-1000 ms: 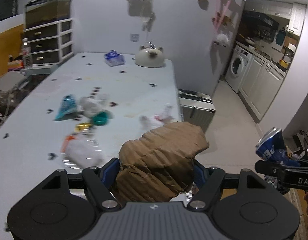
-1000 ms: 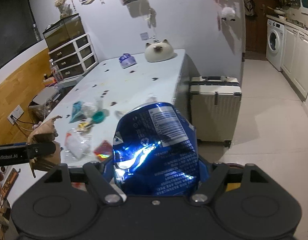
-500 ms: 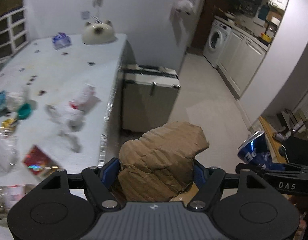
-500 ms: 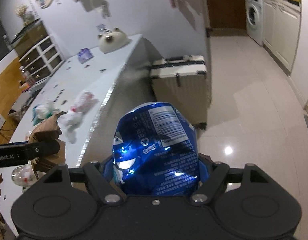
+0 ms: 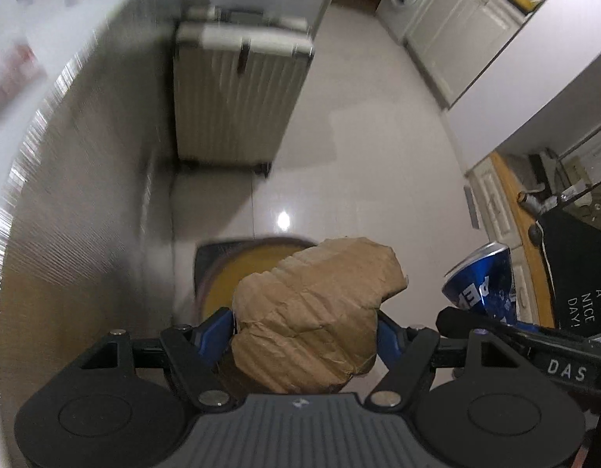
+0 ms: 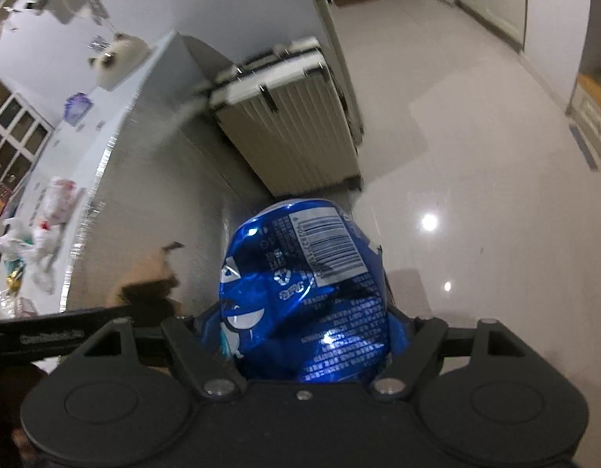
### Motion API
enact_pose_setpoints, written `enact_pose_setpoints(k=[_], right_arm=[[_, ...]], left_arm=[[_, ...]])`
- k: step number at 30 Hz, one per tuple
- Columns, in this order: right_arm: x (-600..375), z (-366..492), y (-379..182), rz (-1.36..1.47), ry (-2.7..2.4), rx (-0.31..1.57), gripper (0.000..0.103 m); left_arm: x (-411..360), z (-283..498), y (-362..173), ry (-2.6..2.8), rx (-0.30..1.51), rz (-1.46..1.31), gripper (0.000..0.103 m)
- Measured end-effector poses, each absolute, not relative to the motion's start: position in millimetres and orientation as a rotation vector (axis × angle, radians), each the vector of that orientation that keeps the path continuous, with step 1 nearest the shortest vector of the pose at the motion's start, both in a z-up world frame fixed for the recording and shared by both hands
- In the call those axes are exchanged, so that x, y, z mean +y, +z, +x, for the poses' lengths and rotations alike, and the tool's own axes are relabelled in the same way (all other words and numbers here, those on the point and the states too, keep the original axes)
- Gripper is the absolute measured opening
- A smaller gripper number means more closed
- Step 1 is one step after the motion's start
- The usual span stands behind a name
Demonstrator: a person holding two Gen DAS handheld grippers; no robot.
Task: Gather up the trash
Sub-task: 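Carry the cardboard and blue can with both grippers over the trash bin, then open the left gripper dropping cardboard while the right gripper drops the blue can into the bin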
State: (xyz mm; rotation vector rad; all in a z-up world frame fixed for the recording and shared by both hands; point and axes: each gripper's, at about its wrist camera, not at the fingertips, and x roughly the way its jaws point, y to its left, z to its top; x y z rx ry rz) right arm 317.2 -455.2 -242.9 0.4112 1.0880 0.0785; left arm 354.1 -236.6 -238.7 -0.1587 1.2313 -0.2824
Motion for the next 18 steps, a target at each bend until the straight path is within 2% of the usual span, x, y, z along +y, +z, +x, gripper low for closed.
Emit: enact_pose_setpoints(k=[10,18], right_arm=[[-450,355,-364,0.577,0.060,1.262,0.078],[-454,380,-437,0.737,0.040,1.337,0.079]], left_arm=[[-238,387,-357,-0.166,1.414,-0.226,0.075],[-238,411,-406,-0.106,1.431,-0.252,0.076]])
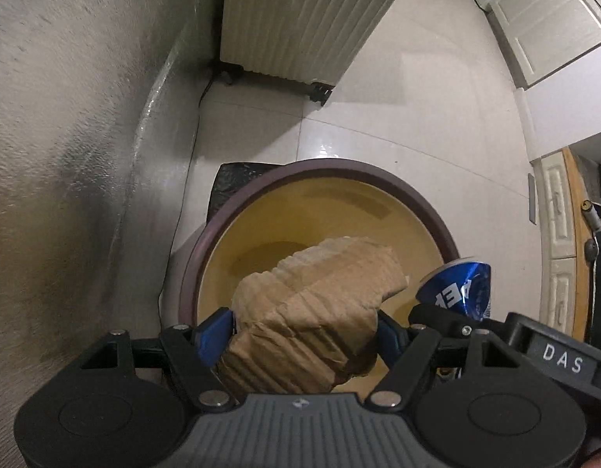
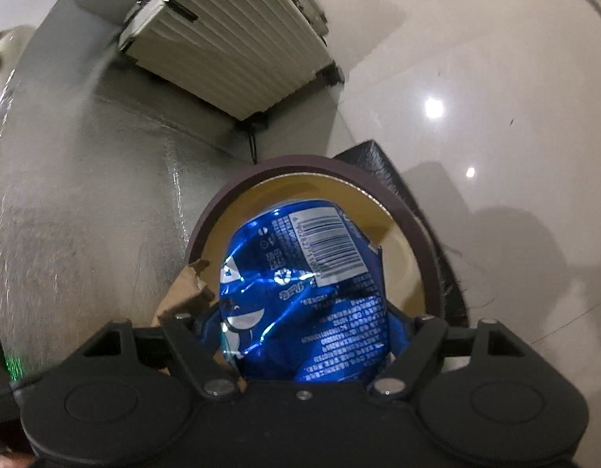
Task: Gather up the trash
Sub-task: 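Open the left gripper dropping cardboard while the right gripper drops the blue can into the bin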
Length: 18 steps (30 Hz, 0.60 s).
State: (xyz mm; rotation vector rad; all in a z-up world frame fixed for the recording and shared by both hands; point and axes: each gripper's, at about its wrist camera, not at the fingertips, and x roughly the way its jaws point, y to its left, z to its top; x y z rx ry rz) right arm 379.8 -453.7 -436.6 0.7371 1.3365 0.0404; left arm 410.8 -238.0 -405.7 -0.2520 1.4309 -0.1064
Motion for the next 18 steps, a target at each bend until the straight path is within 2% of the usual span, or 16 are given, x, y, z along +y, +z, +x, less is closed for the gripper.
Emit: enact_pose_setpoints(k=[2,6,7,11,18], right_arm=[[-458,384,-449,0.768,0.018,1.345,0.080],[-464,385,-461,0.803,-0.023,1.346,0.093],[-465,383,-461,0.809,-0.018,1.341,0.093],[-467,378,-458,0.813,-0.003,1.342,0.093],[-475,370,-448,0.826,0.008,1.353,0.093]], left_arm=[[-239,412,-414,-0.098,1.433,-0.264,0.076],[-245,411,-429,-0.086,1.446,-0.271,0.076],[-247,410,-431,-0.088,1.450,-0.266,0.077],[-250,408,-435,-0.088,1.463,-0.248,0.094],[-254,405,-426,-0.117,1.455,-0.175,0.100]])
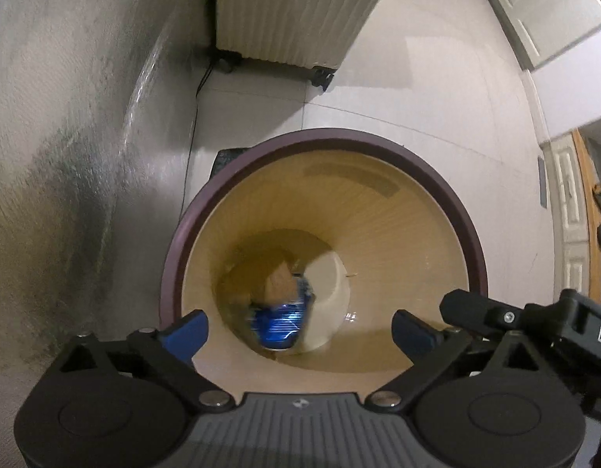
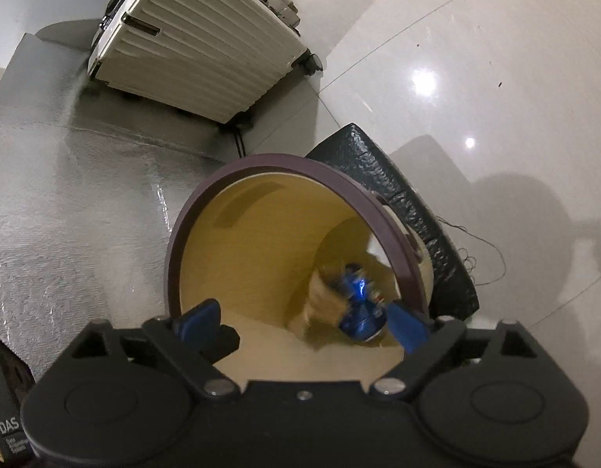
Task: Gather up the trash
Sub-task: 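Open the left gripper dropping cardboard while the right gripper drops the blue can into the bin, then move both grippers back from the bin toward the table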
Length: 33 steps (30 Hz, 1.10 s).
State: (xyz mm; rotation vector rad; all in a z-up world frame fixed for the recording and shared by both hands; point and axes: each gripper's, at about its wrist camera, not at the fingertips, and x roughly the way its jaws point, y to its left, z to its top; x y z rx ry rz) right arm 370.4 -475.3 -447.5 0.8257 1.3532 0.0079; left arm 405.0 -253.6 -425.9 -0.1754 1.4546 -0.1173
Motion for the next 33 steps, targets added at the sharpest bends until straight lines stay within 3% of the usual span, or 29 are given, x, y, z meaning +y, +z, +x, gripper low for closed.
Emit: enact_pose_setpoints(k=[13,19,33], right_arm=[[-462,357,-399,0.703,0.101,1.336,0.095],[-458,349,-366,0.582,0.104,1.300,0.103],[-452,321,-305,0.358,0.055,1.230,0.103]], left_arm=[[-236,392,-382,-0.146,1.432,-0.070,0.103],[-225,385,-360,-0.149,1.417,-0.049,0.103],[-205,352,-298,-0.138,1.346,-0.036,0.103]])
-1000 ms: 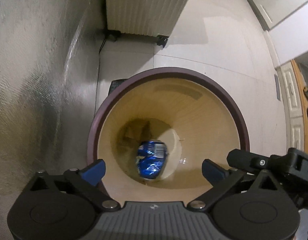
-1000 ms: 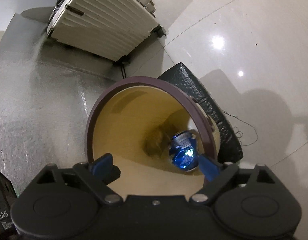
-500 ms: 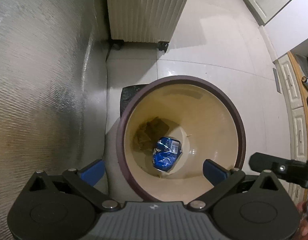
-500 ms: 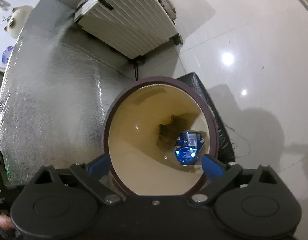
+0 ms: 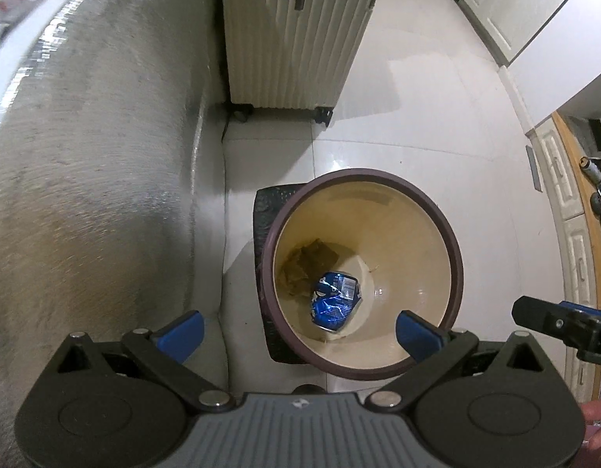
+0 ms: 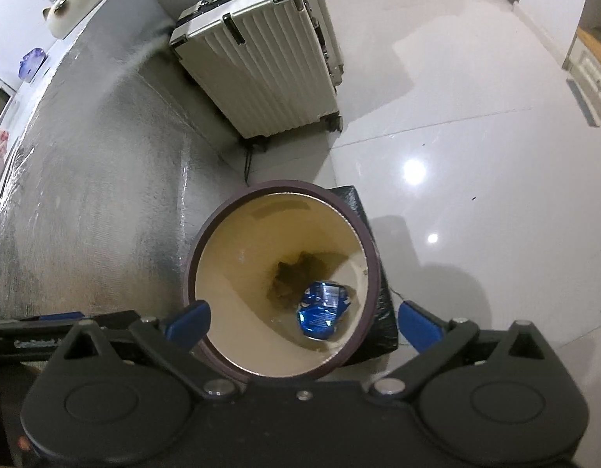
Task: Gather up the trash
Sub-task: 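Move both grippers back from the bin toward the table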
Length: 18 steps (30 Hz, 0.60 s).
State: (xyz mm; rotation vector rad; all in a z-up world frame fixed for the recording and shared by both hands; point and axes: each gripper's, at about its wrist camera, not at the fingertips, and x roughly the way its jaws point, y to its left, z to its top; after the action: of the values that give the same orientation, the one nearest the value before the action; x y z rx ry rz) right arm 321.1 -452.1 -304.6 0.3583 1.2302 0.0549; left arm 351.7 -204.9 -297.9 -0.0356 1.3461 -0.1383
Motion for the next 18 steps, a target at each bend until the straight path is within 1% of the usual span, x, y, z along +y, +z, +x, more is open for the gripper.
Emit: enact_pose_setpoints(k=[8,18], right_arm=[[-445,295,-274,0.275,0.032,1.219,0.103],[-432,260,-202,0.206,0.053,1.111,0.103]], left_arm=[[-194,323,-264,-0.138,1.297,-0.039,0.103],[-179,285,-195,-0.179,1.158,-0.050,0.103]])
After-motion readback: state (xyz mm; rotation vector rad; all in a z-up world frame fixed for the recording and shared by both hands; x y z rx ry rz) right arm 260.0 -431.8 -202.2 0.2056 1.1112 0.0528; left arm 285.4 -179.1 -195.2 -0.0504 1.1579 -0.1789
